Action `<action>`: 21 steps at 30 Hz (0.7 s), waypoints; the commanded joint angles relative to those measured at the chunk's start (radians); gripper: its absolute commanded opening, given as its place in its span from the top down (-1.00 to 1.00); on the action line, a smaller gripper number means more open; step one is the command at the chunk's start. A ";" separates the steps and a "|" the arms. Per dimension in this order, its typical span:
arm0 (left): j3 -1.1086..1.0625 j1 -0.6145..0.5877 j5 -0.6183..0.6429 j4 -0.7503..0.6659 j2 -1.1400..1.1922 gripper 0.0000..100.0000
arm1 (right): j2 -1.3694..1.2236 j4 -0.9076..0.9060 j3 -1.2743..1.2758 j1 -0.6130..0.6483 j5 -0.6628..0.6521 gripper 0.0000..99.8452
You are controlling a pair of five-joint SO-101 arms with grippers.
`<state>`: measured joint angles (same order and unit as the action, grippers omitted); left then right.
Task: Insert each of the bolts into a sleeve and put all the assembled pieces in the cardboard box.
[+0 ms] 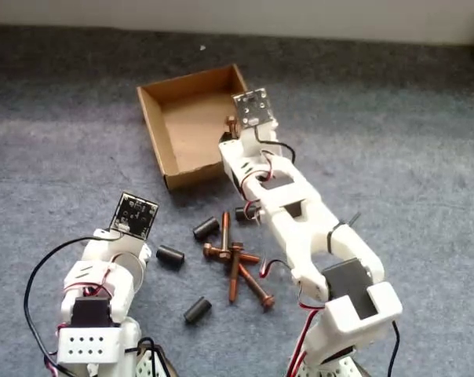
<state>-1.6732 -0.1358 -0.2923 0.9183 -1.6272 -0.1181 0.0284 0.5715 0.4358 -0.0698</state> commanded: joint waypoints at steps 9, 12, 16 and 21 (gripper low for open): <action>-0.008 0.015 -0.008 -0.020 -0.008 0.99 | 0.381 -0.469 -0.062 0.016 -0.012 0.75; -0.008 0.015 -0.008 -0.020 -0.008 0.99 | 0.450 -0.611 -0.062 0.015 -0.015 0.75; -0.008 0.015 -0.008 -0.020 -0.008 0.99 | 0.473 -0.802 -0.068 0.016 -0.020 0.75; -0.008 0.015 -0.008 -0.020 -0.008 0.99 | 0.472 -0.958 -0.068 0.018 -0.209 0.75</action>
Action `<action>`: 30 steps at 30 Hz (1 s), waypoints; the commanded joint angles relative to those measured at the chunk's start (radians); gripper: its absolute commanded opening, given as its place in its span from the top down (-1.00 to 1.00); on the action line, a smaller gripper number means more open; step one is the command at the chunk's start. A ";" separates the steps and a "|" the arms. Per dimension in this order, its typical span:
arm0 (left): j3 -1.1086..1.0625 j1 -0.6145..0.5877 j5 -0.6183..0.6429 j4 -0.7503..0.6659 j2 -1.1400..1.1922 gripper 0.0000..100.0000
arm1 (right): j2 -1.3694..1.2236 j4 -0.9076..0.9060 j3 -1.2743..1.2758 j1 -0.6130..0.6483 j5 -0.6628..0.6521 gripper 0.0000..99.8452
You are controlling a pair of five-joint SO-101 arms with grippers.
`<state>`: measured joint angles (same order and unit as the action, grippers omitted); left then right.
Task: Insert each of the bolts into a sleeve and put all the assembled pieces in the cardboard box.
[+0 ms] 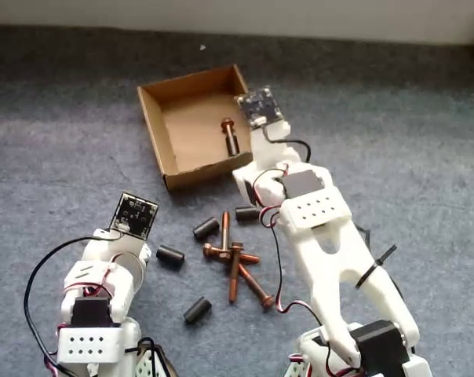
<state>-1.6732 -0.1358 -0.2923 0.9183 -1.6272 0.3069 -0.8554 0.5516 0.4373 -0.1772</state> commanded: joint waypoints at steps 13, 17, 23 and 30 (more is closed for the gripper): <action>-0.008 0.015 -0.008 -0.020 -0.008 0.99 | 0.039 -0.282 -0.048 0.119 -0.393 0.61; -0.010 0.015 -0.023 -0.020 -0.008 0.99 | -0.053 -0.298 -0.099 0.137 -0.416 0.56; -0.022 0.021 -0.075 -0.020 -0.008 0.99 | -0.334 -0.469 -0.374 0.131 -0.476 0.56; -0.022 0.021 -0.075 -0.020 -0.008 0.99 | -0.549 -0.499 -0.562 0.130 -0.555 0.56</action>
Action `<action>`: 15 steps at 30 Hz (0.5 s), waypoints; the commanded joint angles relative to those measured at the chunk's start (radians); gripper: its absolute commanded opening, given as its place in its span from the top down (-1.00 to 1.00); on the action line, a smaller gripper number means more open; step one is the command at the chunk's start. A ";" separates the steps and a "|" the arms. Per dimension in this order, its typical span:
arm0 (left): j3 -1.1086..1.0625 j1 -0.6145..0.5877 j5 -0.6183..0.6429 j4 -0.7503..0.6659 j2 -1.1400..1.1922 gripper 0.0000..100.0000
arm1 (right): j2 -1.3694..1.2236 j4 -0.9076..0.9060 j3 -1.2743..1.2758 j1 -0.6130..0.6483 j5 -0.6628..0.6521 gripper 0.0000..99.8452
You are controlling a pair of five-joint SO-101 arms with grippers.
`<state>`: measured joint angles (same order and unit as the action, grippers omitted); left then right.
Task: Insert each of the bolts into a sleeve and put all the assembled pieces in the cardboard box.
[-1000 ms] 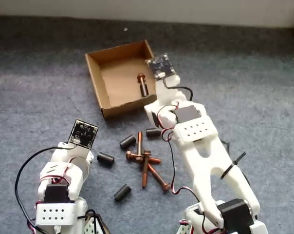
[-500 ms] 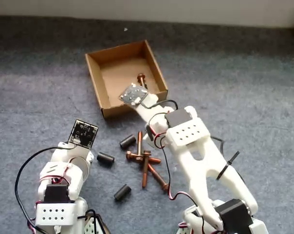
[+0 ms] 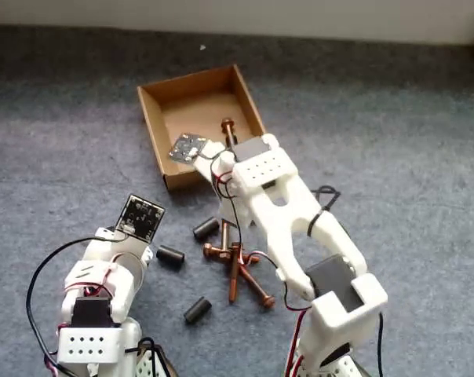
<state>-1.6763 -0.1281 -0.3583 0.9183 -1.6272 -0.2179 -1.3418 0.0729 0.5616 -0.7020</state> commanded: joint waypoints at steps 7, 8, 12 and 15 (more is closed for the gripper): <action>-0.021 0.013 -0.009 -0.020 -0.008 0.99 | -0.125 -0.007 -0.105 -0.039 -0.091 0.57; -0.021 0.013 -0.009 -0.020 -0.008 0.99 | -0.134 -0.007 -0.105 -0.051 -0.101 0.57; -0.021 0.013 -0.009 -0.020 -0.008 0.99 | -0.150 -0.007 -0.102 -0.077 -0.109 0.57; -0.021 0.013 -0.009 -0.020 -0.008 0.99 | -0.150 0.027 -0.097 -0.079 -0.106 0.57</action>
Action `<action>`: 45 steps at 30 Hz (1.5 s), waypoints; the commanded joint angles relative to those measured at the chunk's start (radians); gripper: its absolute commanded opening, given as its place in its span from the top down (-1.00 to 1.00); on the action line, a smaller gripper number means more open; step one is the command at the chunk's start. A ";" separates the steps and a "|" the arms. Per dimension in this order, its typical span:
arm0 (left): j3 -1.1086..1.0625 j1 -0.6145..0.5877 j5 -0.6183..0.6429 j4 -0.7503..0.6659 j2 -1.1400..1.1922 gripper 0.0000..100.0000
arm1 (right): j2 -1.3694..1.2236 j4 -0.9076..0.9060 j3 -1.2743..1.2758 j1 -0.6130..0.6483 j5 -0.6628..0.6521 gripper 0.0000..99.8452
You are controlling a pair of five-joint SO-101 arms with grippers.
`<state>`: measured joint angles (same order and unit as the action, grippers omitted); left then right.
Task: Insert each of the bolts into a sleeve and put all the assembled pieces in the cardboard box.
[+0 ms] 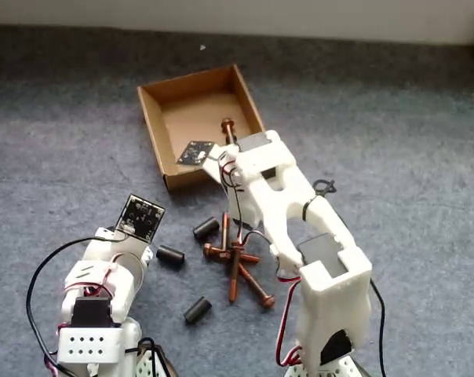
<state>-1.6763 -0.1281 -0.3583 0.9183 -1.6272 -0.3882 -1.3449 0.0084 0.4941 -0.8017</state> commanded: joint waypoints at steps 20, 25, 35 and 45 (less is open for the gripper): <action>-0.024 0.013 -0.011 -0.020 -0.008 0.99 | -0.113 0.090 -0.024 -0.010 -0.002 0.77; -0.024 0.013 -0.011 -0.021 -0.008 0.99 | -0.110 0.082 -0.024 -0.013 0.044 0.86; -0.024 0.013 -0.011 -0.021 -0.008 0.99 | 0.067 0.082 -0.008 -0.015 0.226 0.99; -0.024 0.013 -0.011 -0.021 -0.008 0.99 | 0.392 0.243 0.314 -0.035 0.404 0.99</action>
<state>-1.6763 -0.1281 -0.3598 0.9152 -1.6272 -0.1381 -1.1868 0.2355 0.4818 -0.4304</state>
